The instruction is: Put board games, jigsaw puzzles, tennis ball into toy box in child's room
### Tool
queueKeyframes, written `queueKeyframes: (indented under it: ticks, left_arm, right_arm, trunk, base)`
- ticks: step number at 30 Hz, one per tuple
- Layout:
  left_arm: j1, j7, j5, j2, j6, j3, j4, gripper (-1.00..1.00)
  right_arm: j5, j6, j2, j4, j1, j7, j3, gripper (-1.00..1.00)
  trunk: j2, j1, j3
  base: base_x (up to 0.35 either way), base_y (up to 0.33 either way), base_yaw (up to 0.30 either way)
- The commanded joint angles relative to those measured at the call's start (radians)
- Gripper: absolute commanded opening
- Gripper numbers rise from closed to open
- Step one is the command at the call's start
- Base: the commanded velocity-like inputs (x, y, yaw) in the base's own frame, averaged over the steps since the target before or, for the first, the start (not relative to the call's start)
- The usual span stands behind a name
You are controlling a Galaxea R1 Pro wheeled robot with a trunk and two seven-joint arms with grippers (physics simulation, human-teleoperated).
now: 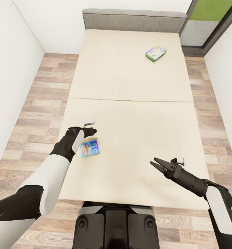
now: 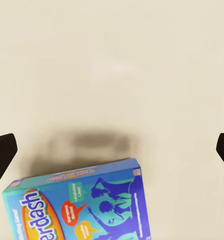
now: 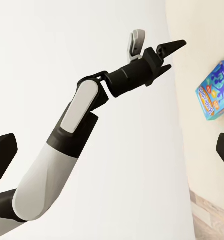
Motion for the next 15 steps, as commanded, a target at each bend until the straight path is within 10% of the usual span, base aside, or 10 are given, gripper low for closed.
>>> queueKeyframes:
  ticks: [1,15]
  left_arm:
    - [0.0,0.007,0.011,0.0,0.003,0.001,-0.001,1.0]
    - [0.0,0.007,0.011,0.003,0.0,-0.001,-0.001,1.0]
  right_arm:
    - [0.004,0.004,0.0,0.0,0.0,0.005,-0.001,1.0]
    - [0.004,0.004,0.001,0.0,0.0,0.005,0.0,1.0]
  trunk:
    - [-0.002,0.0,-0.003]
    - [-0.002,0.0,-0.026]
  base:
    - [0.0,0.0,0.0]
    - [0.0,0.0,0.0]
